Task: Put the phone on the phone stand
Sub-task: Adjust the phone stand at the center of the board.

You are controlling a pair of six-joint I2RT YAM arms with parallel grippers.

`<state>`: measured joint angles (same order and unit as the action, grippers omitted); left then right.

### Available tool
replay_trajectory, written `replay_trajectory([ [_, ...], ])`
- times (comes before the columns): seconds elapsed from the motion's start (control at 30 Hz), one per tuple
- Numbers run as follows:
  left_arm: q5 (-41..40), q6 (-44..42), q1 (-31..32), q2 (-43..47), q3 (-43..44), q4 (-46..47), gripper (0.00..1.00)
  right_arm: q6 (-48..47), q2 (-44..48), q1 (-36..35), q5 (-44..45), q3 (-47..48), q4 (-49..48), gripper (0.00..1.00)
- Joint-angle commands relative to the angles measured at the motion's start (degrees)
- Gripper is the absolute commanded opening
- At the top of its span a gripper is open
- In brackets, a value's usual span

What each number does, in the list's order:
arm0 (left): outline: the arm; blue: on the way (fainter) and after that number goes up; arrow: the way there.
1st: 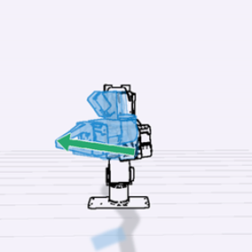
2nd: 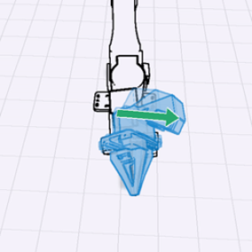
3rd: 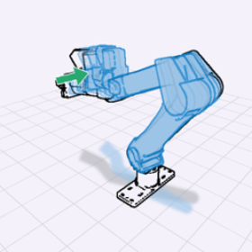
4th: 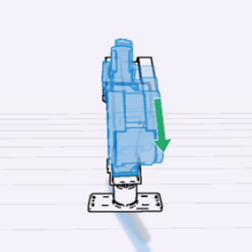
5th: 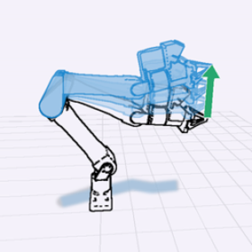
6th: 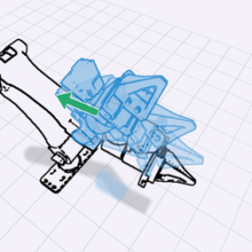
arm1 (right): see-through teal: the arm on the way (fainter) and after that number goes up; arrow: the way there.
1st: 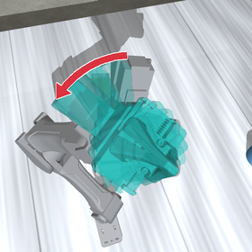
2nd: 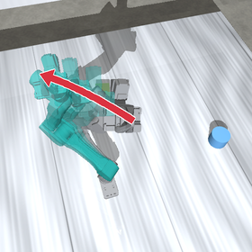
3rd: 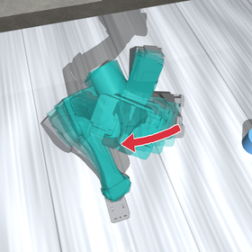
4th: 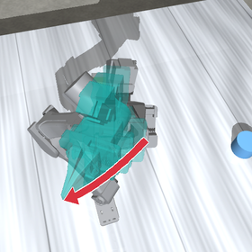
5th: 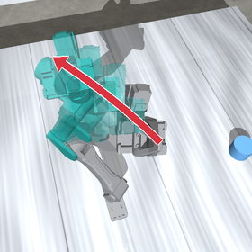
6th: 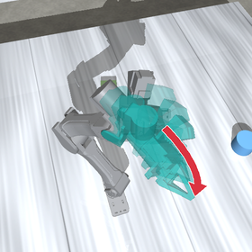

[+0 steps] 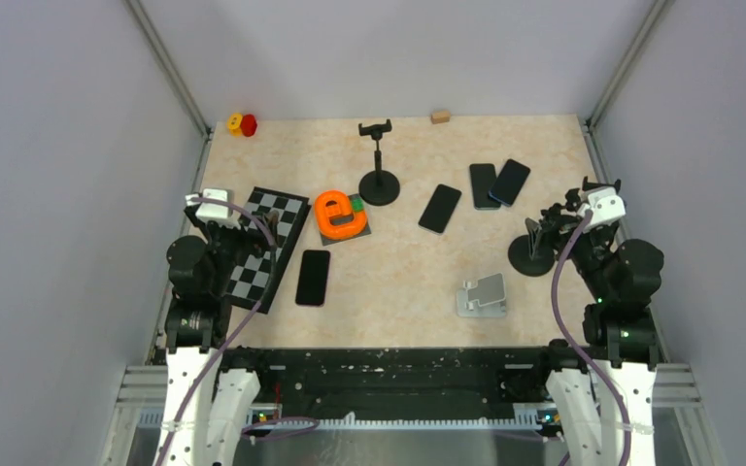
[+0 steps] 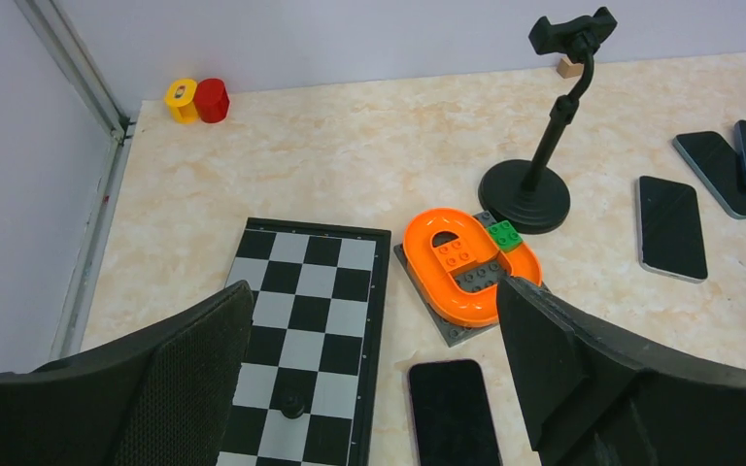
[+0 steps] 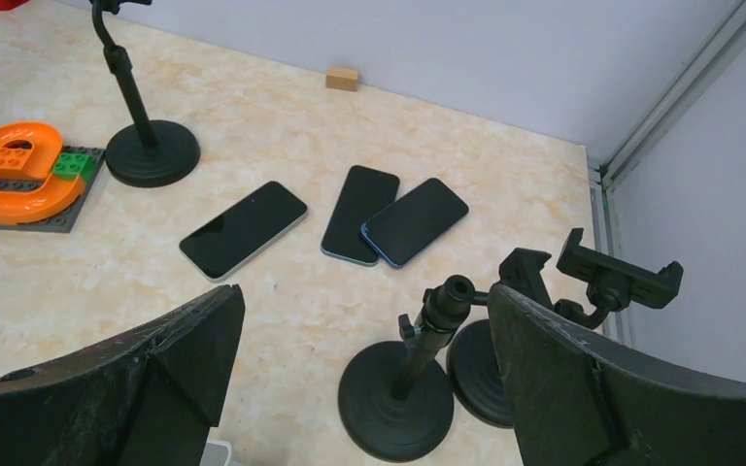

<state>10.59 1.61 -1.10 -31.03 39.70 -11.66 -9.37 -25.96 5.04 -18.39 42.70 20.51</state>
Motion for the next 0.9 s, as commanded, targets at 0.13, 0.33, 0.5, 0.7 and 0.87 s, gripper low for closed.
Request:
replay_trajectory([
  [0.13, 3.52, -2.39, -0.3, -0.34, -0.3, -0.95, 0.99, -0.34, 0.28, 0.06, -2.6, -0.15, -1.04, 0.99],
  [0.33, 8.91, -6.74, -0.3, -0.13, 1.77, -5.06, 0.99, -4.06, 0.49, 0.06, -8.61, -1.21, 0.63, 0.99],
  [0.5, 12.58, -8.63, -0.31, 0.46, 3.56, -8.18, 0.99, -6.68, -0.87, 0.06, -9.86, -1.27, 3.41, 0.99],
  [0.7, 14.77, -9.74, -0.3, 0.53, 2.69, -8.56, 0.99, -19.84, -8.87, 0.06, -15.45, 5.82, 22.7, 0.98],
  [0.87, 19.47, -10.24, -0.3, 0.7, 0.93, -7.68, 0.99, -25.42, -13.51, -0.26, -17.61, 5.61, 28.13, 0.94],
])
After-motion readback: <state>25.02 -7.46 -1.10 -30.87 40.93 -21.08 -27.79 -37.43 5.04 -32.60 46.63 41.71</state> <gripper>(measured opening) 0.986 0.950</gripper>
